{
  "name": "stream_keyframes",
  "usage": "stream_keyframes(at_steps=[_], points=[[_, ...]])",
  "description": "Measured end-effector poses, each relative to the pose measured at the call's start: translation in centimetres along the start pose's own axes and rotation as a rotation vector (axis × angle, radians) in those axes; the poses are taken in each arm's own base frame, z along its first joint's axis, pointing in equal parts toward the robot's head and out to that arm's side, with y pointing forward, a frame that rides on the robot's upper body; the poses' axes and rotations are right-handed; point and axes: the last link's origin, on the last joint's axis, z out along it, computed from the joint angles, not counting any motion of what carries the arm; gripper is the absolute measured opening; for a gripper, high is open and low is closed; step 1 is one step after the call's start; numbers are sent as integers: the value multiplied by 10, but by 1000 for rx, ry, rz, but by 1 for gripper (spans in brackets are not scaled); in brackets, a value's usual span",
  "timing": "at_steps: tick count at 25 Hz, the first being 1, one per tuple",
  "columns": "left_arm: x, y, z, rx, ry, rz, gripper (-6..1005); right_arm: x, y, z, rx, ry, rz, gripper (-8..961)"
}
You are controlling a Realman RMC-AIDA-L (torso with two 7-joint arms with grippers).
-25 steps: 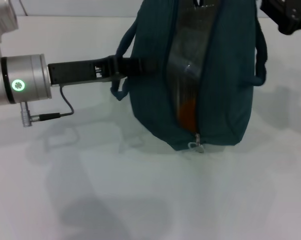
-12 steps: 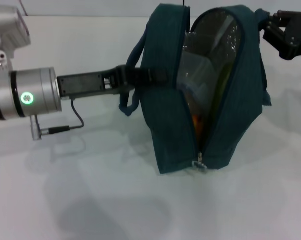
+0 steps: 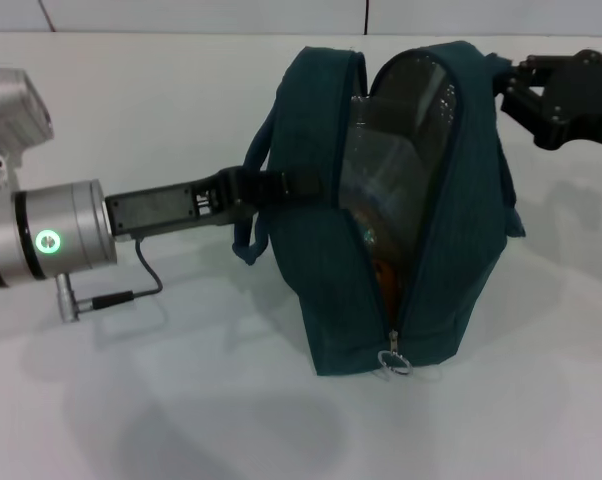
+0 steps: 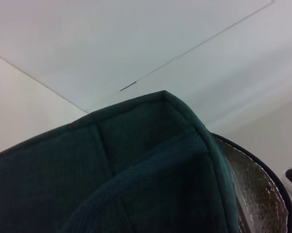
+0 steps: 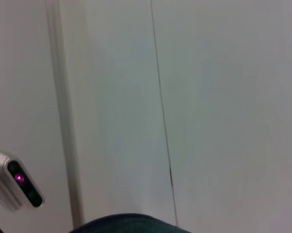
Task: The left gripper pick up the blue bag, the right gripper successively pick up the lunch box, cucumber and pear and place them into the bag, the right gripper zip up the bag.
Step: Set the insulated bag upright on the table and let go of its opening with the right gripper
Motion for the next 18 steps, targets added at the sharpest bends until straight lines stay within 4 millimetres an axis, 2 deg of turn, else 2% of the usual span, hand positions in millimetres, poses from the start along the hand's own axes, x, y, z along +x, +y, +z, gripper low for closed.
stream_keyframes(at_steps=[7,18], points=[[-6,-7,-2,14,16,-13,43,8,2,11,-28,38,17,131],[-8,-11,-5,34,31,-22,43,5,3,11,-35,30,13,168]])
